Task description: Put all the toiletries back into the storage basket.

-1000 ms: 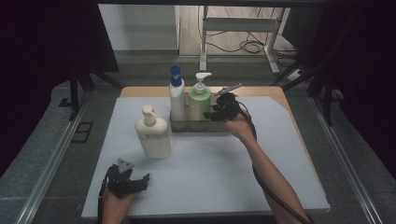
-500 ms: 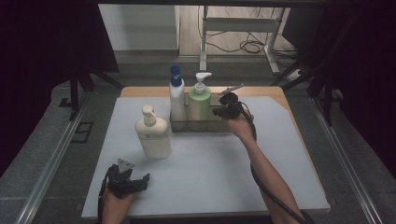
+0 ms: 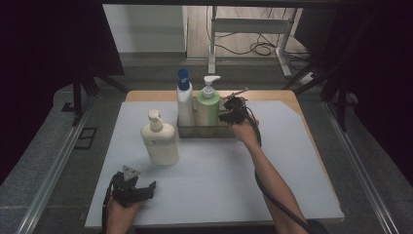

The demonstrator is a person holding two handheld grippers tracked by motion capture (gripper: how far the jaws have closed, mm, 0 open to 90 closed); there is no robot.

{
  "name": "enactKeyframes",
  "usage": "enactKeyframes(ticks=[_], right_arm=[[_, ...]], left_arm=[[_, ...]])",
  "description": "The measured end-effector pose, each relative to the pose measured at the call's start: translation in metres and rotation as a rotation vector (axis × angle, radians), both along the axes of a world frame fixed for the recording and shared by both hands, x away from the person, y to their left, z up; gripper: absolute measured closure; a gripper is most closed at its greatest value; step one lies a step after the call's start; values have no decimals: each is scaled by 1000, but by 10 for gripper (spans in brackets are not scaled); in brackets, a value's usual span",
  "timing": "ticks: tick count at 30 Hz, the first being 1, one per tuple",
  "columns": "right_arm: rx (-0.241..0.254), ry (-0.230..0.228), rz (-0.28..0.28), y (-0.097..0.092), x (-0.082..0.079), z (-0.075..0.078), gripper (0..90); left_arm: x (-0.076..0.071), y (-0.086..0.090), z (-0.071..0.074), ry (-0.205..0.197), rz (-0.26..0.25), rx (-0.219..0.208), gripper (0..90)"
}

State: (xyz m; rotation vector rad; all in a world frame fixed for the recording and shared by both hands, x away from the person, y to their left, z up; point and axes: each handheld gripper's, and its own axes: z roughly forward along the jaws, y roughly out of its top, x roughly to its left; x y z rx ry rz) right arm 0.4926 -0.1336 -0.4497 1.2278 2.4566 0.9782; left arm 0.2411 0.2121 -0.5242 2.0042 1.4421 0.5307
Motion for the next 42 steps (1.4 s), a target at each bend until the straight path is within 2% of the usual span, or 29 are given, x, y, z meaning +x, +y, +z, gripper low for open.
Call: enactKeyframes(ticks=[4,7,9,20,30,38,42], right_arm=[[22,29,6,2,1,-2,895],[14,29,21,9,0,-3,895],[-12,19,16,13,0,-4,896],[-27,13,3,16,-1,-3,896],[-6,13,4,13,-1,-5,893],[19,2,0,8,-1,-7,829],[11,-11,9,5,-4,-3,796]], left_arm=[[0,0,0,0,0,0,104],[0,0,0,-1,0,0,104],[0,0,0,-1,1,-1,105],[0,0,0,1,1,-3,104],[0,0,0,0,2,-1,104],[0,0,0,0,0,-1,104],[0,0,0,0,0,0,104]])
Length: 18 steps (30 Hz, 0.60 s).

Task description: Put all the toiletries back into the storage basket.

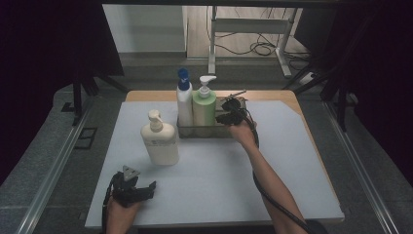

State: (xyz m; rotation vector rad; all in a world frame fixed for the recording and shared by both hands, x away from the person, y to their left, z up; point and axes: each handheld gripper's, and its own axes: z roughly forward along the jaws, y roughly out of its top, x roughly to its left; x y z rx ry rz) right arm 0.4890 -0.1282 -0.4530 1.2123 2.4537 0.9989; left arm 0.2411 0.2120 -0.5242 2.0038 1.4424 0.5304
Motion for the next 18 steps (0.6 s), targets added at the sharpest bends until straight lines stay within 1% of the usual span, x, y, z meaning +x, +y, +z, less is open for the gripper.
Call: enactKeyframes(ticks=[6,8,13,18], right_arm=[[11,-24,25,-5,-5,6,742],[5,-34,28,-5,-7,8,716],[11,-42,44,-7,-11,12,653],[18,-50,62,-9,-16,14,546]], left_arm=[[0,0,0,0,0,0,104],[0,0,0,0,0,0,104],[0,0,0,0,0,0,104],[0,0,0,0,0,0,104]])
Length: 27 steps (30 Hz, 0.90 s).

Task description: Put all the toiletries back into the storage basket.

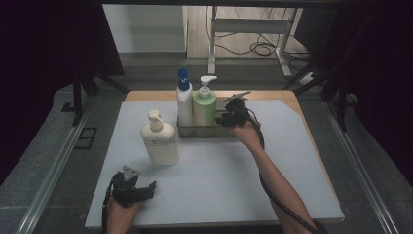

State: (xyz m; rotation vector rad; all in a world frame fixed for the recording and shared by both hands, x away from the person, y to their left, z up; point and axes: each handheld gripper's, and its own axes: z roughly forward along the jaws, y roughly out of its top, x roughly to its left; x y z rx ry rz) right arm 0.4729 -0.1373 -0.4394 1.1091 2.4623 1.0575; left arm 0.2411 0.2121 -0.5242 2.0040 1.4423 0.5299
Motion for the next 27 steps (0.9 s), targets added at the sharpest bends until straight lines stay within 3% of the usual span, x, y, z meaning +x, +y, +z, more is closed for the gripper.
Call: enactKeyframes(ticks=[7,27], right_arm=[[1,-21,21,-3,-10,4,380],[11,-79,82,-15,-43,16,136]], left_arm=[[0,0,0,-1,0,0,104],[0,0,0,-1,1,-2,104]])
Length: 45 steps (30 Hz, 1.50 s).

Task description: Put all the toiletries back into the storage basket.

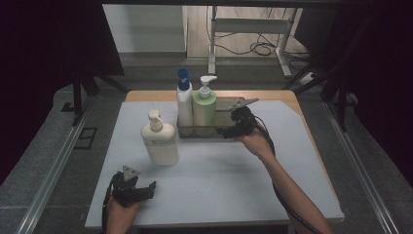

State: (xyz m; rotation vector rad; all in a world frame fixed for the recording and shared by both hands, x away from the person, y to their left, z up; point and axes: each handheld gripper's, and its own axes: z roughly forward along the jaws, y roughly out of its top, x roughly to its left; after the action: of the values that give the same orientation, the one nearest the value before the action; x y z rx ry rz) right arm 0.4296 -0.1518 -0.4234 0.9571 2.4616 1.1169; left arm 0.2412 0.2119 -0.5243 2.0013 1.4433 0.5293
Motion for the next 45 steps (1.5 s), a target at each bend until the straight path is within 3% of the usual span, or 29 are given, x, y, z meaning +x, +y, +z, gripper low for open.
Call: enactKeyframes(ticks=[12,25,45], right_arm=[[-16,-37,48,-4,-23,9,14],[-18,-50,78,-15,-46,15,0],[-9,-43,46,-55,-70,-3,0]], left_arm=[[0,0,0,0,-1,2,104],[0,0,0,0,-1,2,104],[0,0,0,0,-1,2,104]])
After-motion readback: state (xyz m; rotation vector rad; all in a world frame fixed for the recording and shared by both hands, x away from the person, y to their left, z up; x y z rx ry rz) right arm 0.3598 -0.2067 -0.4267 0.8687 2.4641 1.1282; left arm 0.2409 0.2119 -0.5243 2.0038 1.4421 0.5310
